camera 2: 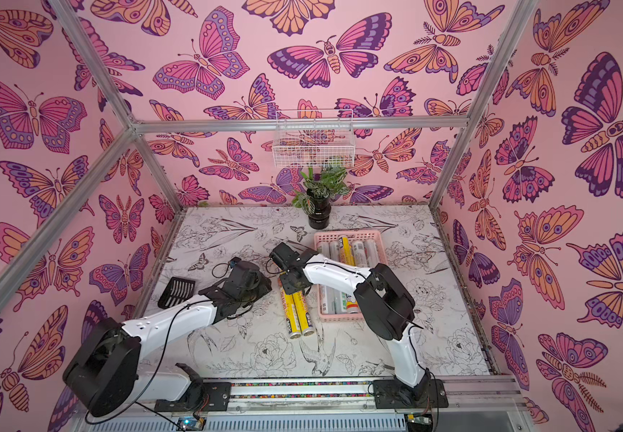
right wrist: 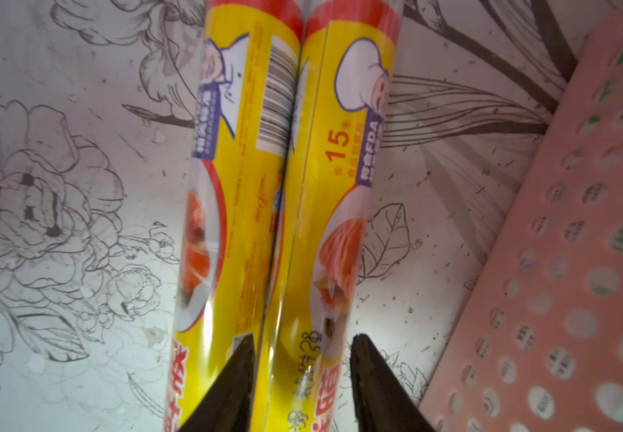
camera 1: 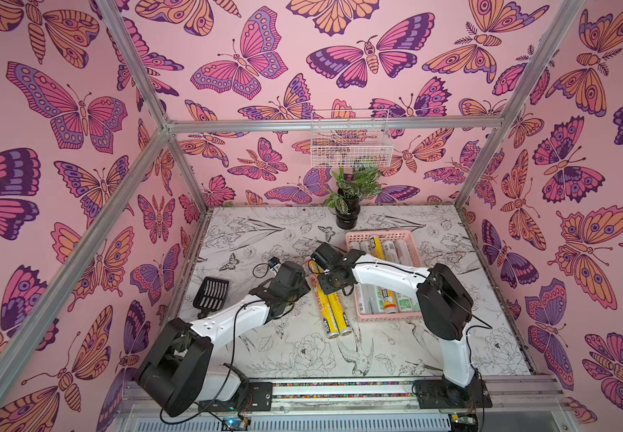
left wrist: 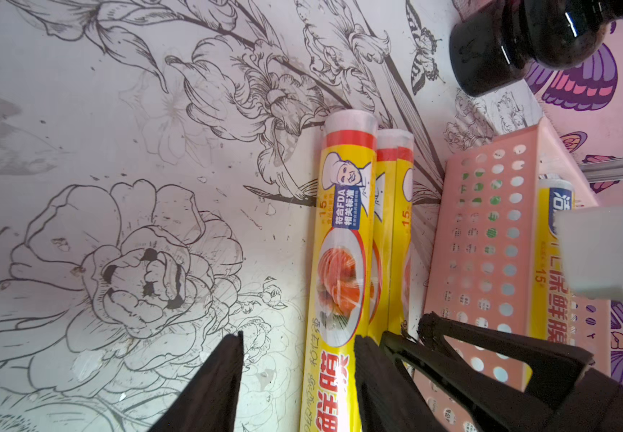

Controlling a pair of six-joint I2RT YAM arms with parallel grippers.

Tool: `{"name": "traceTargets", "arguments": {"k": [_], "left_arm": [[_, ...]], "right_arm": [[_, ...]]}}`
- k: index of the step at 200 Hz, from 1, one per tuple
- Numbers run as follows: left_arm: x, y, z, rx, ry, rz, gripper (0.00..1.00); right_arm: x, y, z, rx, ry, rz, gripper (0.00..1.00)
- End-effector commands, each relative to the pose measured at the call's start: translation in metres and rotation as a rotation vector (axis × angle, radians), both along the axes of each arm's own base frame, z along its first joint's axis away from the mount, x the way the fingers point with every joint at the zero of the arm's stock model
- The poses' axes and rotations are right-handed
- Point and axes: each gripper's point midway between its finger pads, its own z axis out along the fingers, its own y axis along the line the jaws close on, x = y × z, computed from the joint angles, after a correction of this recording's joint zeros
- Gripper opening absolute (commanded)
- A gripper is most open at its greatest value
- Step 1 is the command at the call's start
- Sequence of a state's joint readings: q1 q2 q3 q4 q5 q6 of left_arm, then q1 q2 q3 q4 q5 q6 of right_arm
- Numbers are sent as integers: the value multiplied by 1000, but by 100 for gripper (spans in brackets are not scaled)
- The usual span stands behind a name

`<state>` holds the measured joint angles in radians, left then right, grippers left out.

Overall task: Put the plastic wrap into the basket
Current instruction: Pick up the plastic wrap from the center of the board.

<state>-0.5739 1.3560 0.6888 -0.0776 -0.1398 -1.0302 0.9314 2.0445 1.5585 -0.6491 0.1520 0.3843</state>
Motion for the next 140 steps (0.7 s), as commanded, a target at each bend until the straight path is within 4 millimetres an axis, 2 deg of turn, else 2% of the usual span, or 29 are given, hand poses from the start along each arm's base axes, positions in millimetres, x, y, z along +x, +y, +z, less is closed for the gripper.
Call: {"name": "traceTargets", "arguments": {"k": [1, 140], "left_arm": [[-2, 10, -4, 20, -4, 22, 54], [0, -2, -16, -2, 42, -11, 55]], "right_arm": [[2, -4, -4, -51, -4, 4, 46], [5, -3, -34, -91, 27, -14, 49]]}}
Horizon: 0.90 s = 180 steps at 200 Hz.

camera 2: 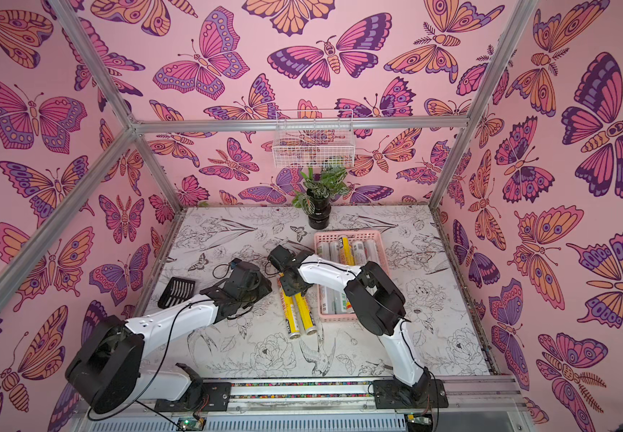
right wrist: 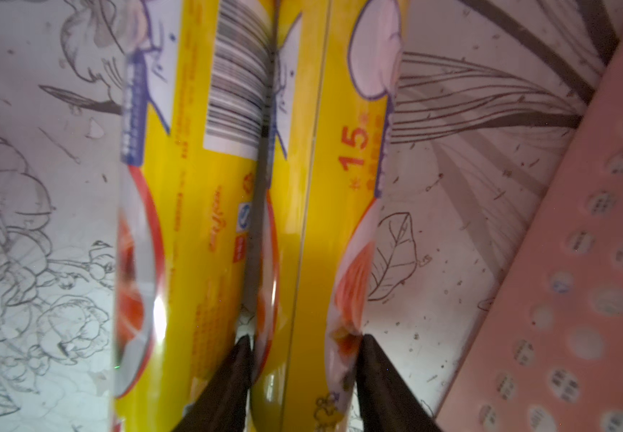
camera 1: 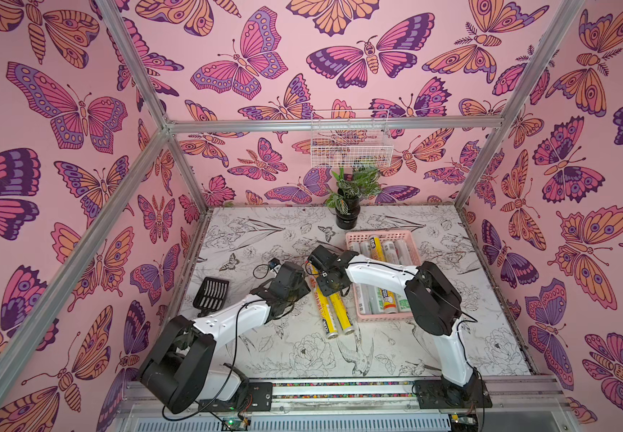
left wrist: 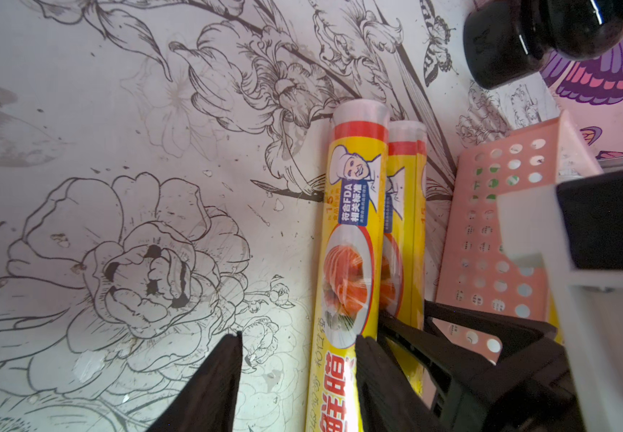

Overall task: Put the plastic wrap into the basket
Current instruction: Pick up the plastic wrap from the center of the board.

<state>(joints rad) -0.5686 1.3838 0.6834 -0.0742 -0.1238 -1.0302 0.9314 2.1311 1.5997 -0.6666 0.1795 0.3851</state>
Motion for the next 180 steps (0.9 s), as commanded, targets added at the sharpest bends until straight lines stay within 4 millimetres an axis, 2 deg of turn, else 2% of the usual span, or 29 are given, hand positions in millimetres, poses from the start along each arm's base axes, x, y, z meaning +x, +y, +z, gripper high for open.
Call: {"name": "traceTargets", "arguments": {"k": [1, 30, 46, 64, 91, 115, 125, 148, 180], "left_arm": [[2, -2, -5, -9, 11, -6, 54], [2, -5, -9, -12, 27, -13, 55], [2, -7, -10, -18, 33, -19, 55], [3, -9, -9, -23, 34, -23, 55], [5, -11, -8, -25, 29, -25, 56], [9, -18, -7, -39, 33, -50, 57], [10, -22, -8, -45, 38, -66, 58], [13, -32, -9, -64, 47, -101, 58], [15, -42, -9, -89, 60, -129, 58]], "right_arm": [[0, -1, -7, -25, 10, -5, 49], [0, -2, -5, -17, 4, -11, 46], [2, -3, 8, 2, -22, -24, 38], [4, -4, 37, 62, -77, -41, 31], [4, -9, 90, 173, -169, -71, 29], [10, -32, 130, 219, -276, -148, 29], [12, -44, 139, 235, -298, -183, 29], [23, -71, 145, 287, -329, -279, 29], [35, -96, 135, 297, -293, -367, 29]]}}
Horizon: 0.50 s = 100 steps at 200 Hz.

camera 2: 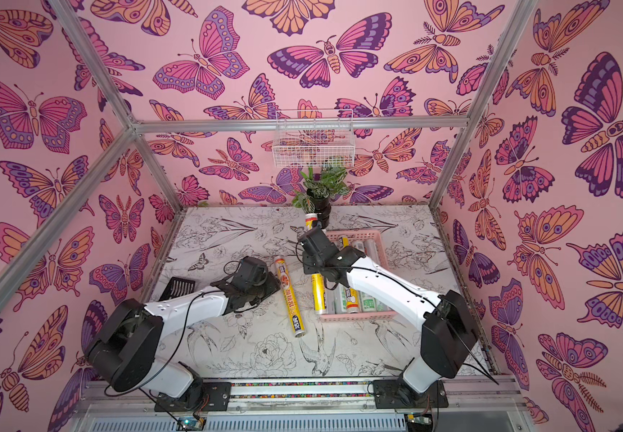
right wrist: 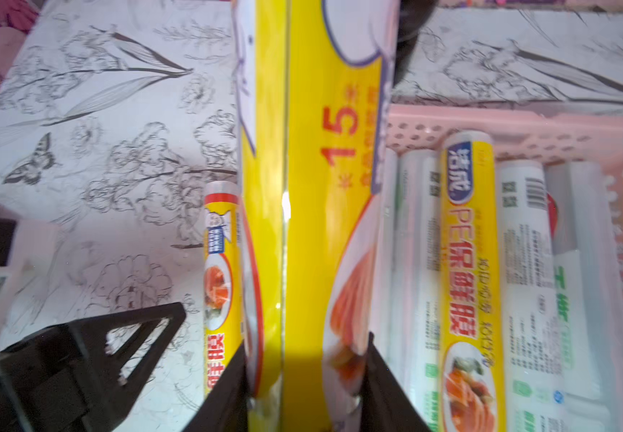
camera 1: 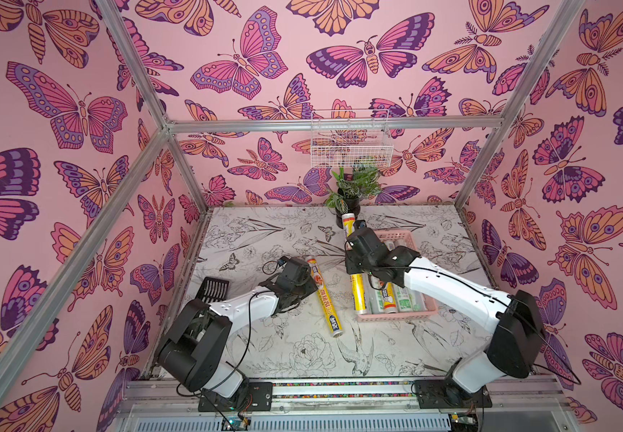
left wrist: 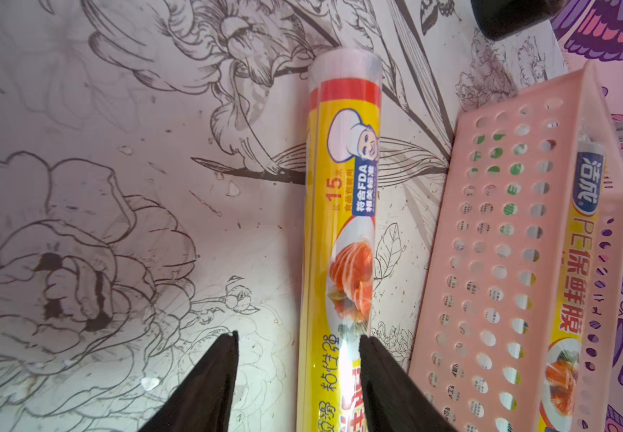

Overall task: Put the plastic wrap into the basket
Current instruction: Pick up the plastic wrap from the center of the board, then place the plastic wrap in the basket.

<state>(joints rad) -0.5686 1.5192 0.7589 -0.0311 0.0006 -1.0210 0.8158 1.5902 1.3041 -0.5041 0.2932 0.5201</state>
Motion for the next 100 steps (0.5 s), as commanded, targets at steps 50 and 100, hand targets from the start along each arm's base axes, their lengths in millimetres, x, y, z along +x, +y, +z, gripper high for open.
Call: {"name": "traceTargets", "arguments": {"k": [50, 100], "left_arm": [[7, -20, 6, -47, -4, -84, 59], [7, -27, 4, -69, 10, -106, 59]], "right_arm": [[21, -34, -42, -51, 147, -95, 30], [23, -38, -61, -98, 236, -65, 30]]}}
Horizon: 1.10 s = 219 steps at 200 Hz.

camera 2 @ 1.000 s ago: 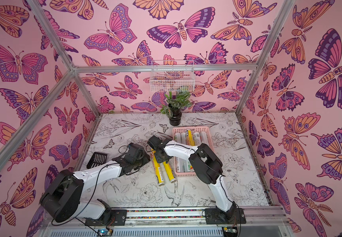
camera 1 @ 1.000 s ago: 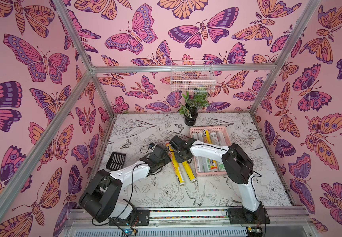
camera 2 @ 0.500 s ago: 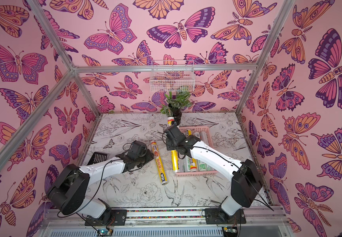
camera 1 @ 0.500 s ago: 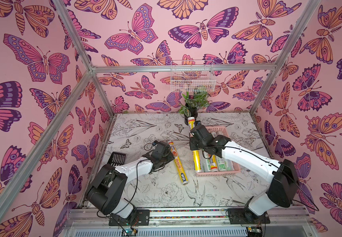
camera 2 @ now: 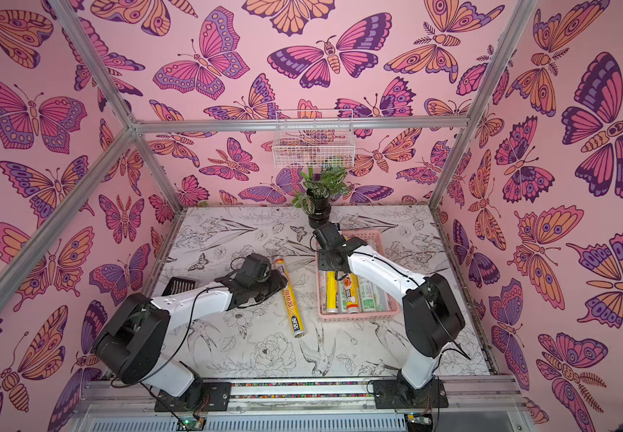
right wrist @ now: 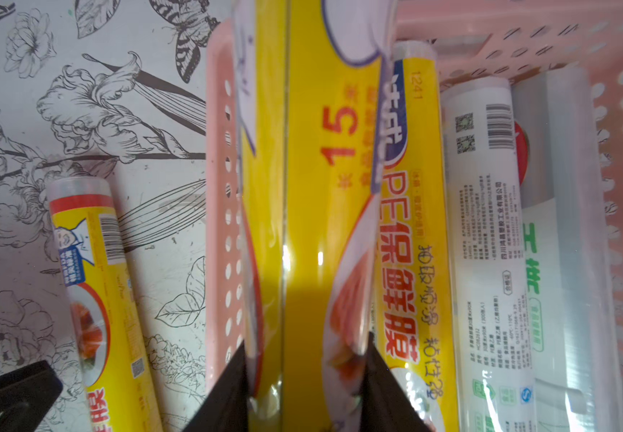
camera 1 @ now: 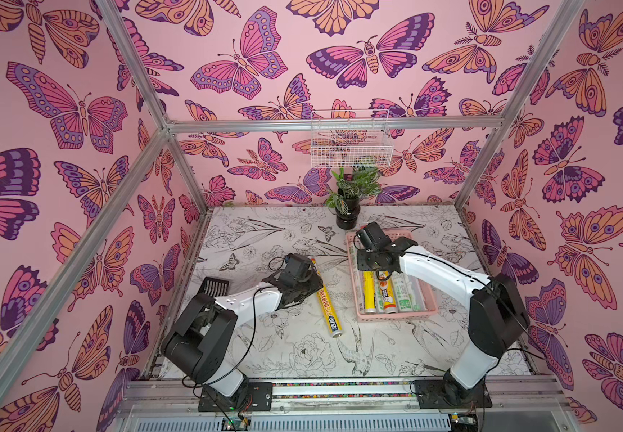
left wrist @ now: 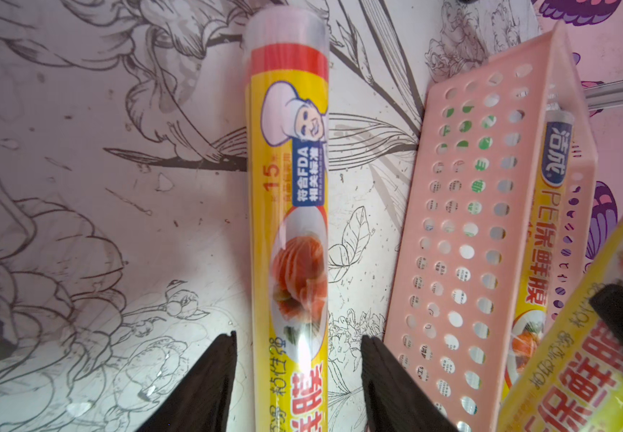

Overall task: Put the plastic wrap into the basket
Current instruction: Place the plastic wrap in the basket.

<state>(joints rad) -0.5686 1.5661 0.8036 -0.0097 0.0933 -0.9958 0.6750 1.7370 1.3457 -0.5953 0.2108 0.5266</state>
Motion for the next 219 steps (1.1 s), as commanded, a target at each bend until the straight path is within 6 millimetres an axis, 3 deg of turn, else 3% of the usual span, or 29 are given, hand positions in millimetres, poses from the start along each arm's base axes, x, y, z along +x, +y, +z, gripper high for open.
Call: {"name": "traceTargets", "arguments": {"k": [1, 102, 219], "left_arm": [[3, -6, 1, -13, -2, -28, 59], [4, -9, 2, -20, -3, -42, 60], [4, -10, 2, -24, -3, -47, 60]], "right_arm": [[-3, 1, -2, -16, 48, 35, 30], [3, -11, -27, -109, 136, 44, 36], [5, -18, -21, -122, 110, 14, 48]]}}
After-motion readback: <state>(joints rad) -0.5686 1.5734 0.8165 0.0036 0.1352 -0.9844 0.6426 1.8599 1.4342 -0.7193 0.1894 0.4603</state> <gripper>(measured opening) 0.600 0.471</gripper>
